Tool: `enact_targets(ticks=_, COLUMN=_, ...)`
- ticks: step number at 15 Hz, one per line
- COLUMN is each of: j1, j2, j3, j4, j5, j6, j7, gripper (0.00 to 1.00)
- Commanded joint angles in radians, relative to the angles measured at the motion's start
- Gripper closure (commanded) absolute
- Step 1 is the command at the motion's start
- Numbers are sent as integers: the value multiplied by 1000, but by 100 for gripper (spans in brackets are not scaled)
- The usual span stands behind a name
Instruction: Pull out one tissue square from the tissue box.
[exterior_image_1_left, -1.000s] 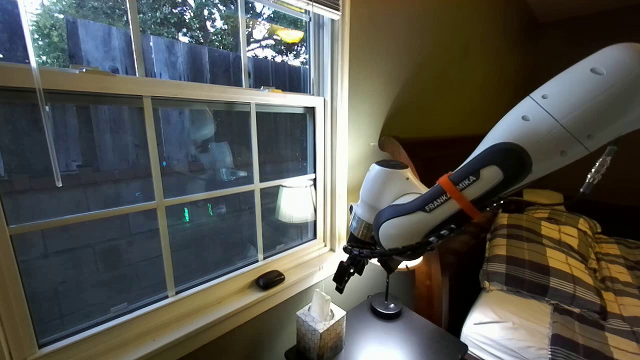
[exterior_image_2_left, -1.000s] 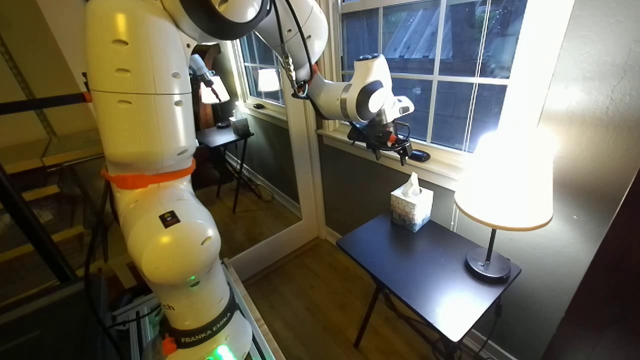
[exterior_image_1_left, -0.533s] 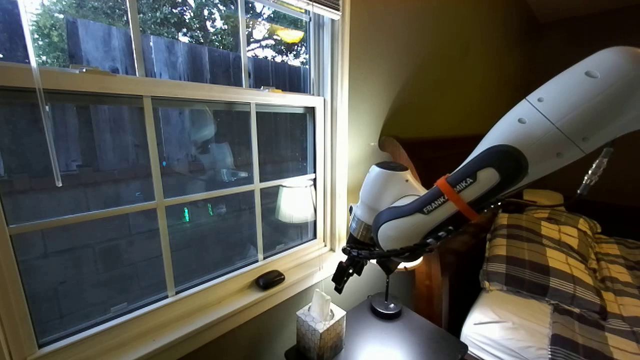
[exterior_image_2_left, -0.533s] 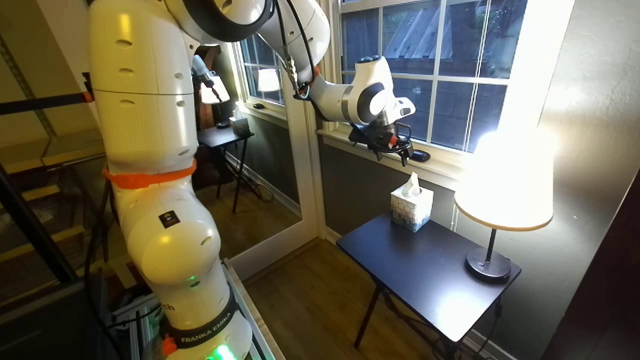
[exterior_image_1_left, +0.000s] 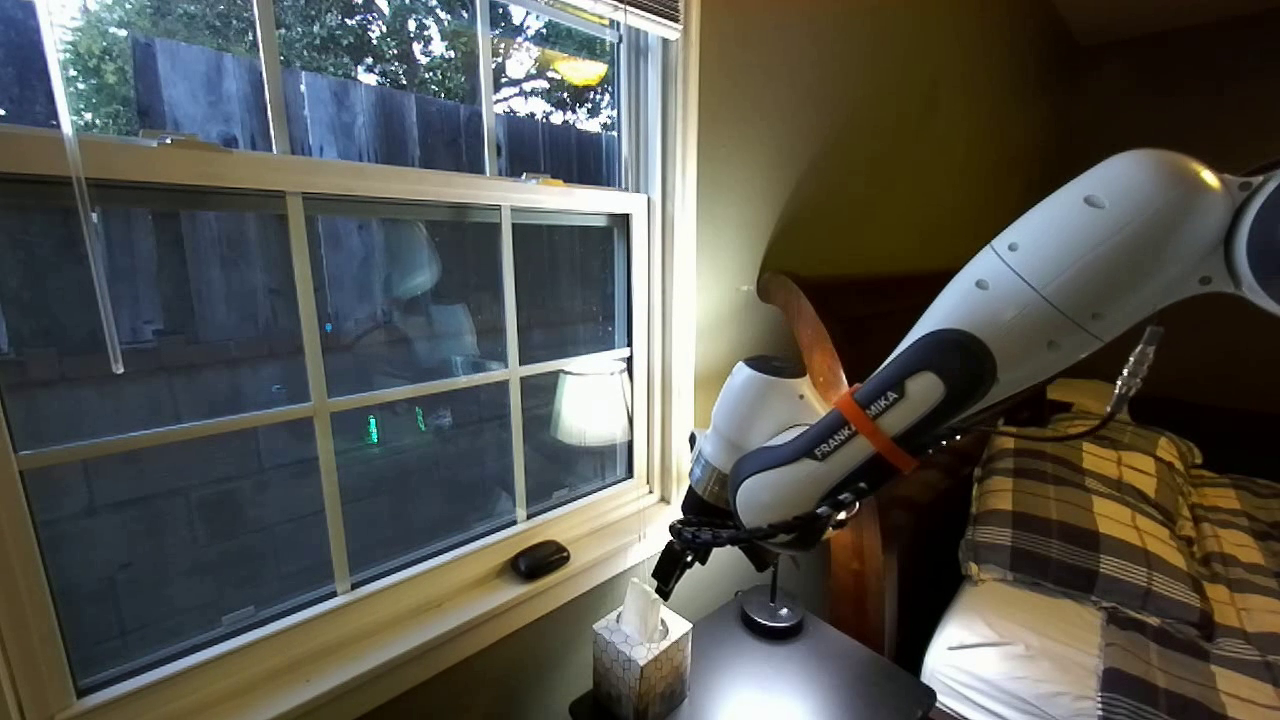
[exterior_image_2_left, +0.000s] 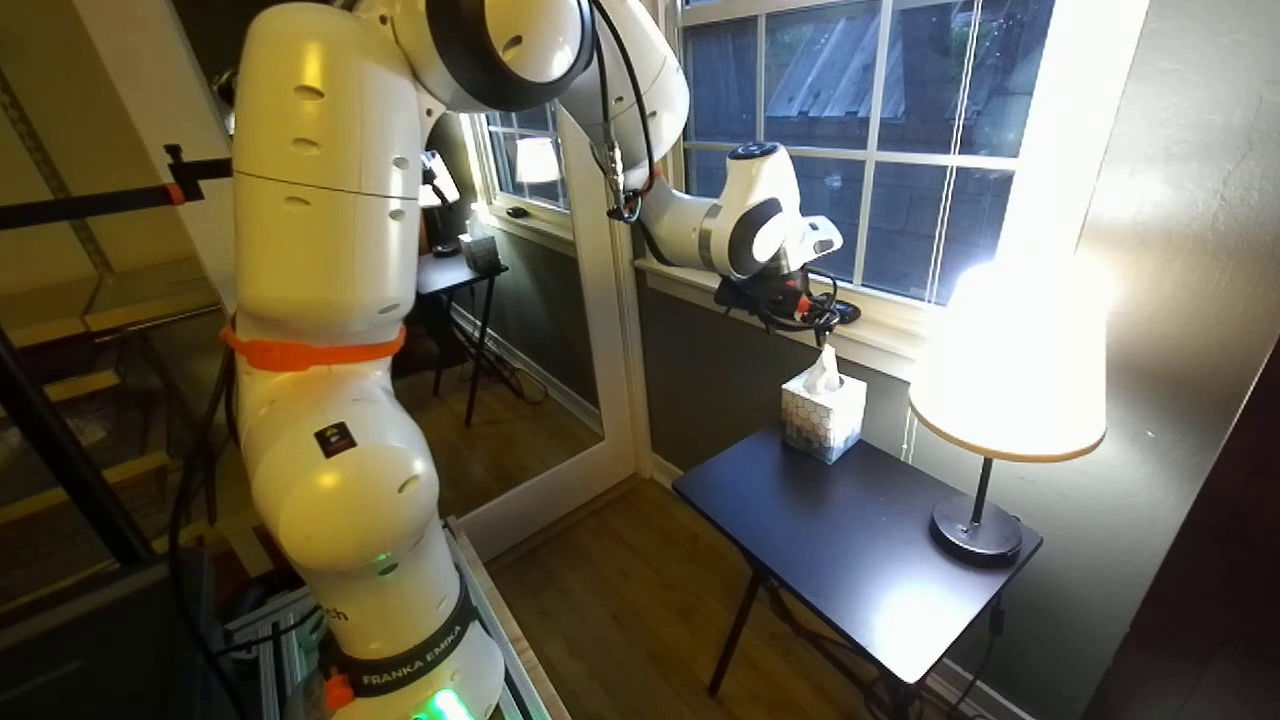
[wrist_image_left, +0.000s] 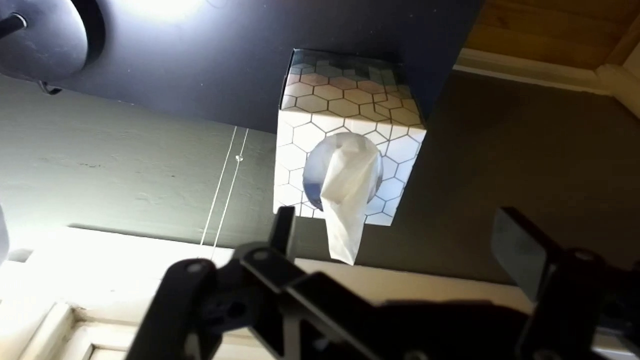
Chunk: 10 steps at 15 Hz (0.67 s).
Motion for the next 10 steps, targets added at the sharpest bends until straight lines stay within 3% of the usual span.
enact_targets(ticks=1, j1=-24, j2=92, j3=20, j4=65, j5=33, j6=44, j7=-52, gripper=0)
enact_targets(ticks=10, j1=-99, j2=257, j3=100, j4=173, j5=51, j6=209, j7=-141, gripper=0)
